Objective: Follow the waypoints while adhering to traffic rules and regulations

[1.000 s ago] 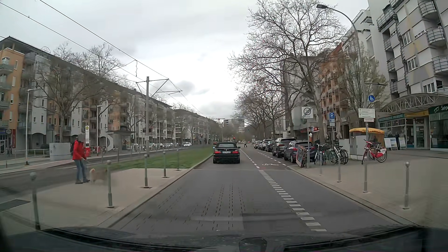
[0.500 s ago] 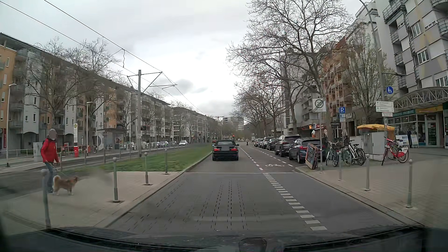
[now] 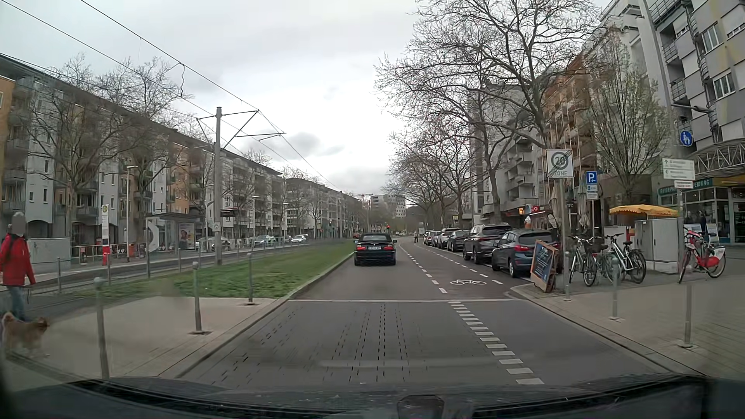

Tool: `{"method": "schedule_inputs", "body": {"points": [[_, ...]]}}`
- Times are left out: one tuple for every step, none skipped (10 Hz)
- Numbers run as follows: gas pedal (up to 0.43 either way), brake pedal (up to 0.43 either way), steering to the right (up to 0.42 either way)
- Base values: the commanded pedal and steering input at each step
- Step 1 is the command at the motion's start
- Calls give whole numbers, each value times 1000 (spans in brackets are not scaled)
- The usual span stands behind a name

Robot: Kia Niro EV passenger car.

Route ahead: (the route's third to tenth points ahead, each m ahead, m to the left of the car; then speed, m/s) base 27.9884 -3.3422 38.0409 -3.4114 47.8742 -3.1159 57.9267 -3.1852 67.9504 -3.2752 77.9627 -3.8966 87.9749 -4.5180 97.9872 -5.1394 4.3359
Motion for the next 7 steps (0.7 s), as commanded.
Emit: {"method": "schedule_inputs", "body": {"points": [[47, 0, -1], [47, 0, -2], [59, 0, -2], [59, 0, -2], [59, 0, -2], [59, 0, -2], [59, 0, -1]]}}
